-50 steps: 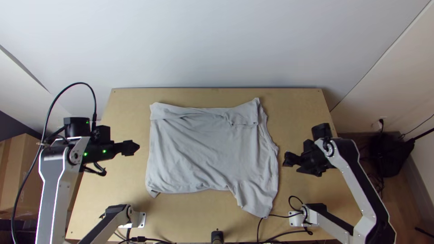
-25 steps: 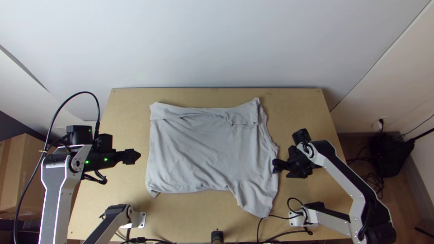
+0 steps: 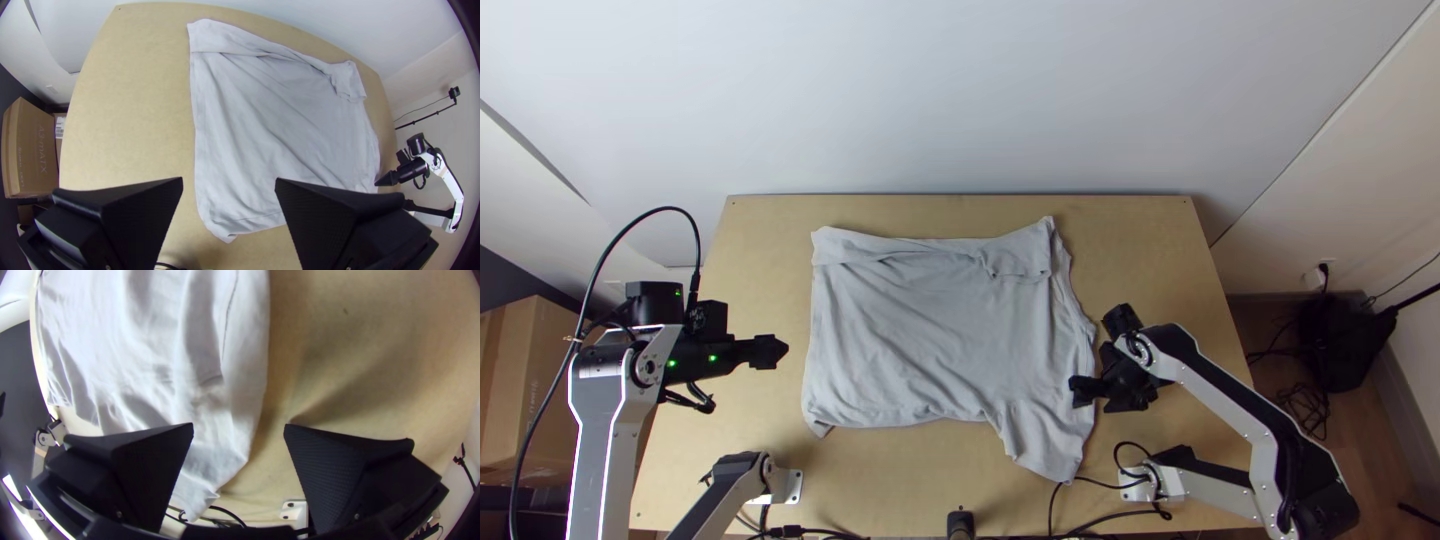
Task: Fold the t-shirt
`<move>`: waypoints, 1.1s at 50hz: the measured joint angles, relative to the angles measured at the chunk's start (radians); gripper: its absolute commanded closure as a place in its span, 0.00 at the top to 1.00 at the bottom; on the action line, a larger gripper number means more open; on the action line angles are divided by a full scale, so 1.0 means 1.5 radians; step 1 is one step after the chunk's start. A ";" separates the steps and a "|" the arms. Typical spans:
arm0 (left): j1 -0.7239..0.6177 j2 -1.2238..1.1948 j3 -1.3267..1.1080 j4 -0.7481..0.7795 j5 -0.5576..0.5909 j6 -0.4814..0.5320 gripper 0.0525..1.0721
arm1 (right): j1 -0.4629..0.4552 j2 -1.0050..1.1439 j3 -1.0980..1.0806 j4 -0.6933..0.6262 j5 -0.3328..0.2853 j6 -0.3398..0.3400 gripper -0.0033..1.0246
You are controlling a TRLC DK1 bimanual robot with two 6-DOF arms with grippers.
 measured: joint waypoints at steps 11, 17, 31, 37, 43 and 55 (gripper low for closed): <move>-0.005 -0.009 -0.001 -0.010 -0.016 0.015 0.95 | 0.047 0.000 -0.011 -0.015 0.000 0.008 0.59; -0.013 -0.020 -0.022 -0.012 -0.041 0.033 0.95 | 0.078 -0.004 -0.021 -0.006 -0.003 0.009 0.53; -0.068 -0.036 -0.074 -0.017 -0.080 0.050 0.95 | 0.166 -0.014 -0.036 0.021 -0.020 0.010 0.03; -0.123 -0.039 -0.131 -0.016 -0.140 0.057 0.95 | 0.170 -0.051 -0.055 0.070 -0.022 0.009 0.03; -0.176 -0.019 -0.207 -0.016 -0.194 0.058 0.95 | 0.159 -0.078 -0.056 0.075 -0.023 0.009 0.03; -0.313 0.036 -0.246 -0.011 -0.203 -0.005 0.95 | 0.124 -0.135 -0.049 0.074 -0.025 0.009 0.03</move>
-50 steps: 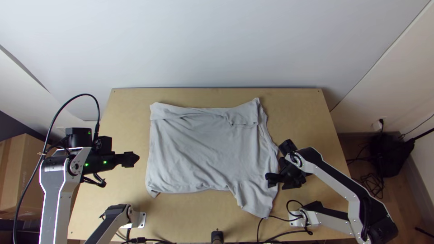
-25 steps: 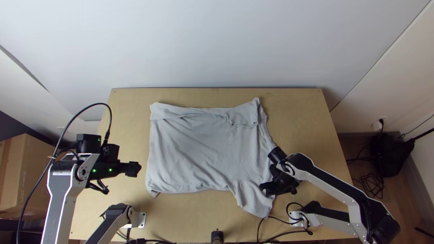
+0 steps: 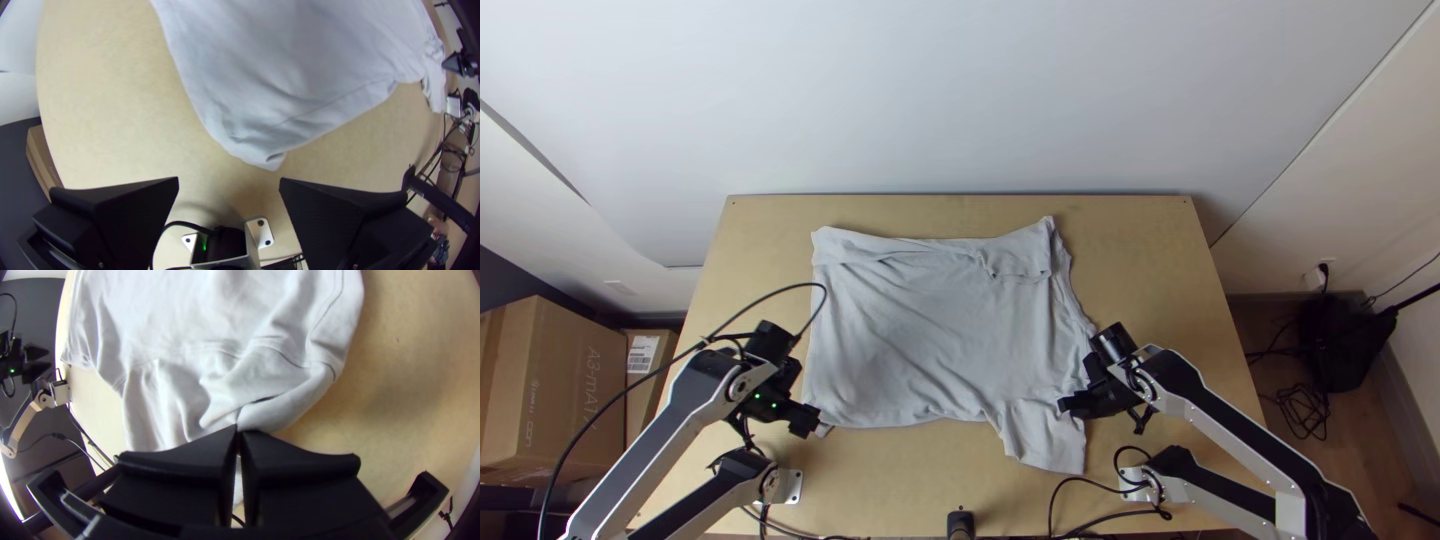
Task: Fold the t-shirt
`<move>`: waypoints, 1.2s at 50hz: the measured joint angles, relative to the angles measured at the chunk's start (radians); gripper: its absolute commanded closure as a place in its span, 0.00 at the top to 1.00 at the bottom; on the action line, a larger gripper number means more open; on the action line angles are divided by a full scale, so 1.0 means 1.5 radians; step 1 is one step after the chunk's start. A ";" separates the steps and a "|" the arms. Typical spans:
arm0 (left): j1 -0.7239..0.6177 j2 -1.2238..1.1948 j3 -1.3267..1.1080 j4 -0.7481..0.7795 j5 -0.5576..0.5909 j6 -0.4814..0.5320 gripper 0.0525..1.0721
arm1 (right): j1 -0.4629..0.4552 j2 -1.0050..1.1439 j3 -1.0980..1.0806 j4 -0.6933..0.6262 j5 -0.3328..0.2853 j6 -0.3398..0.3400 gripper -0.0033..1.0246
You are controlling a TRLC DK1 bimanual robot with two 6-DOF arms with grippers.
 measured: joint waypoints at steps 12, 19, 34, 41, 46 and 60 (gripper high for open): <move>-0.036 0.071 -0.005 0.020 -0.023 -0.024 0.95 | -0.023 -0.031 0.025 -0.003 0.000 0.000 0.03; -0.038 0.112 -0.005 0.043 -0.037 -0.024 0.95 | -0.025 -0.043 0.027 -0.009 0.000 0.000 0.03; -0.047 0.188 -0.005 0.088 -0.038 -0.024 0.87 | -0.025 -0.069 0.028 -0.019 0.000 0.000 0.03; -0.052 0.215 -0.005 0.099 -0.038 -0.024 0.86 | -0.030 -0.082 0.040 -0.033 0.000 0.000 0.03; -0.055 0.236 -0.005 0.103 -0.038 -0.024 0.86 | -0.039 -0.088 0.052 -0.040 0.000 0.000 0.03; -0.093 0.270 -0.005 0.124 -0.037 -0.024 0.33 | -0.047 -0.097 0.079 -0.060 0.000 0.000 0.03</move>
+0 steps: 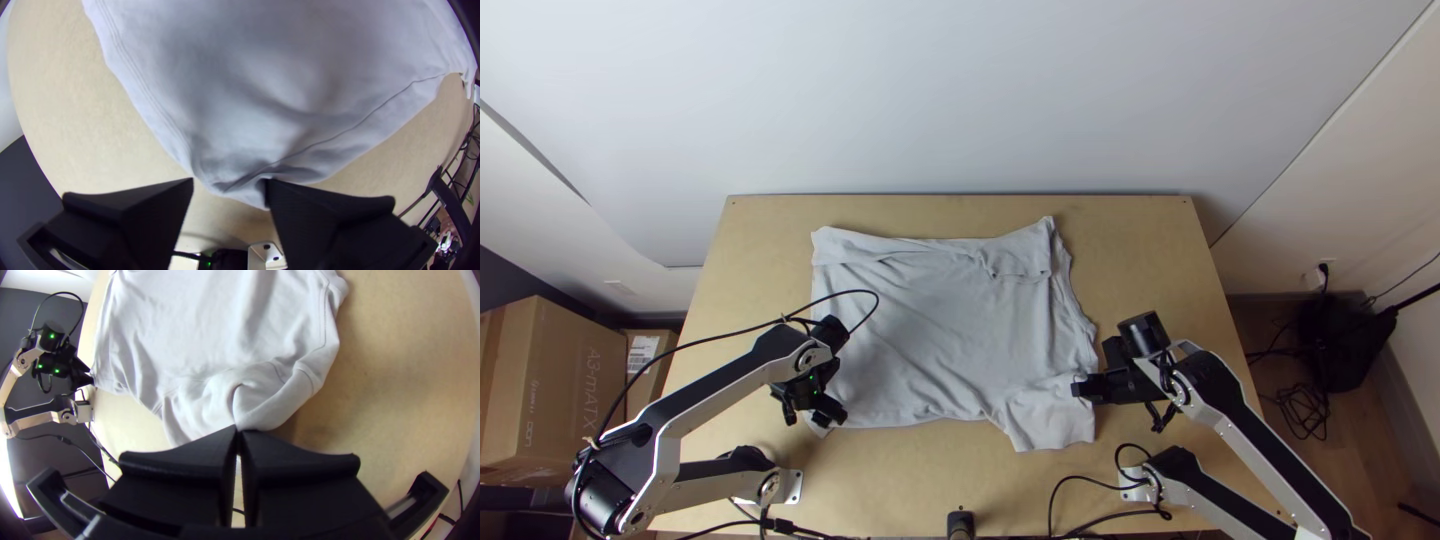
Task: Fold the t-shirt
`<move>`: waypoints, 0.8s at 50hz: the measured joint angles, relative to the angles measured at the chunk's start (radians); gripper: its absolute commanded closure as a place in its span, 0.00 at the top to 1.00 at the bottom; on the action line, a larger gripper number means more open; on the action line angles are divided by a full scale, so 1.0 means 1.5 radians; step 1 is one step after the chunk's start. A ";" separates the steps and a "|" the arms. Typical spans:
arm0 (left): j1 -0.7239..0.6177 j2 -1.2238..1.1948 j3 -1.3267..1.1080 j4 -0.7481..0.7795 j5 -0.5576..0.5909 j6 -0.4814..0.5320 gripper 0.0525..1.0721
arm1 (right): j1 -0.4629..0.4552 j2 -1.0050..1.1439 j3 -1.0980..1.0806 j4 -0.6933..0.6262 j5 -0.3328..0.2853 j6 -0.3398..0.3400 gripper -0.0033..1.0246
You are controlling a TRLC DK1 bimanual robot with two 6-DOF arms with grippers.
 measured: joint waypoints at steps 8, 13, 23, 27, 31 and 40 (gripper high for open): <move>-0.019 -0.001 0.000 0.022 0.000 0.000 0.11 | -0.026 -0.003 0.008 -0.008 0.000 0.000 0.03; -0.022 -0.004 0.000 0.033 0.003 0.001 0.11 | -0.051 -0.003 0.014 -0.008 0.000 0.000 0.03; 0.017 -0.047 0.003 0.040 0.015 0.009 0.03 | -0.089 -0.004 0.039 -0.013 0.000 0.000 0.03; 0.058 -0.071 0.017 0.040 0.023 0.013 0.03 | -0.115 -0.004 0.050 -0.012 0.000 0.000 0.03; 0.109 -0.088 0.048 0.041 0.037 0.013 0.03 | -0.142 -0.002 0.063 -0.012 0.000 0.000 0.03; 0.225 -0.106 0.128 0.063 0.068 -0.005 0.03 | -0.193 0.000 0.087 0.054 -0.002 -0.003 0.03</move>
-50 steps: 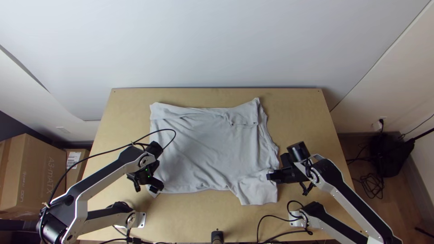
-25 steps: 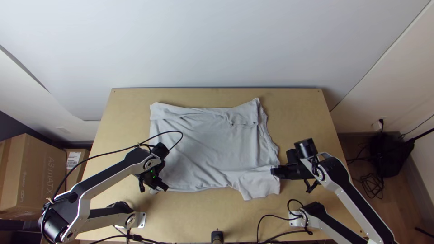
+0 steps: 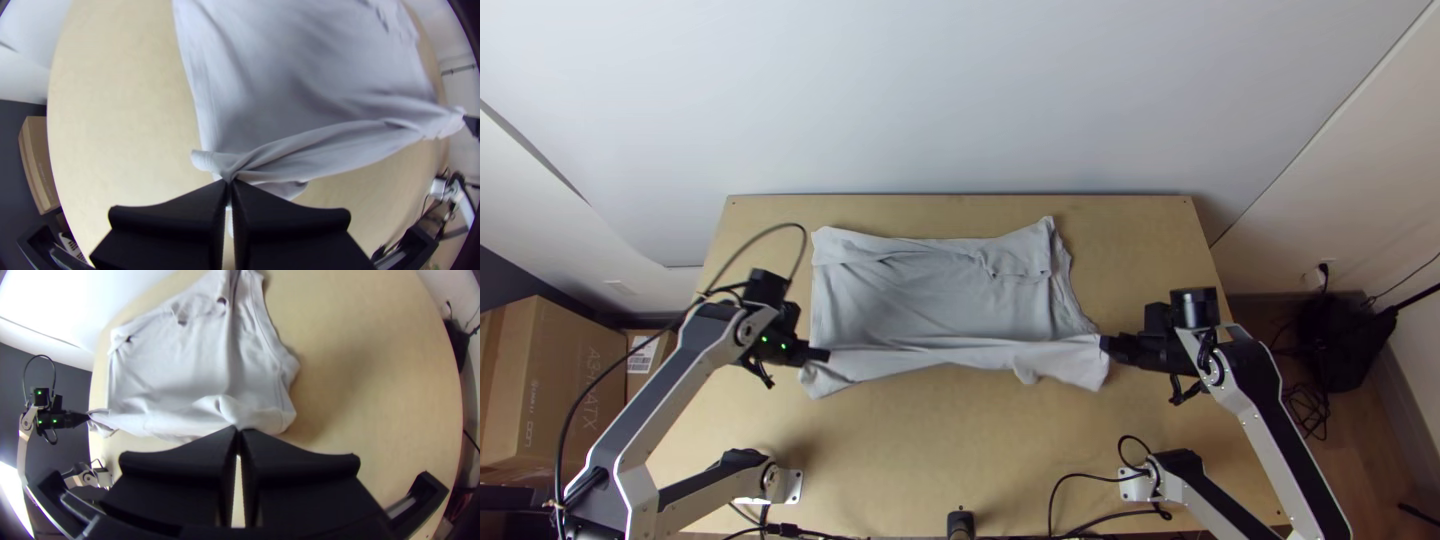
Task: Fold the t-shirt
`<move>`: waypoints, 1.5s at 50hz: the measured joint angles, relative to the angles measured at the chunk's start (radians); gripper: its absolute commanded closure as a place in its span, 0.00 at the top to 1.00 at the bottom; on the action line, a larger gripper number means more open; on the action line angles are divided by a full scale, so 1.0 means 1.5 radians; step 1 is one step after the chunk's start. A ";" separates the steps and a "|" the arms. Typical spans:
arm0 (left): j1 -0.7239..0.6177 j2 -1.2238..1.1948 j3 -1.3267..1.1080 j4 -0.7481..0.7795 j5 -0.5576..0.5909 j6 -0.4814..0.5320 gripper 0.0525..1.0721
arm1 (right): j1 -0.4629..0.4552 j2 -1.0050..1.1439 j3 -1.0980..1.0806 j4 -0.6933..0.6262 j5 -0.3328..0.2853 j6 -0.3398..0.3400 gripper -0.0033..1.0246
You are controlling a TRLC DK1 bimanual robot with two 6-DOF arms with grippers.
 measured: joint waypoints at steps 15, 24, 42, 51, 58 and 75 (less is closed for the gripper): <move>0.053 -0.073 0.173 0.081 0.011 -0.010 0.02 | -0.021 0.062 0.216 0.124 0.021 -0.030 0.03; 0.083 -0.047 0.334 0.116 0.010 -0.011 0.02 | -0.021 0.203 0.450 0.143 0.049 -0.062 0.03; 0.109 0.182 0.719 0.121 -0.025 -0.012 0.02 | -0.019 0.508 0.935 0.128 0.097 -0.075 0.03; 0.115 0.183 0.815 0.155 -0.045 -0.012 0.02 | 0.028 0.477 0.947 0.207 0.138 -0.108 0.03; 0.126 0.093 0.792 0.185 -0.055 -0.013 0.02 | 0.062 0.346 0.881 0.239 0.146 -0.110 0.03; 0.135 -0.273 0.694 0.216 -0.048 -0.013 0.02 | 0.077 -0.034 0.775 0.252 0.134 -0.069 0.03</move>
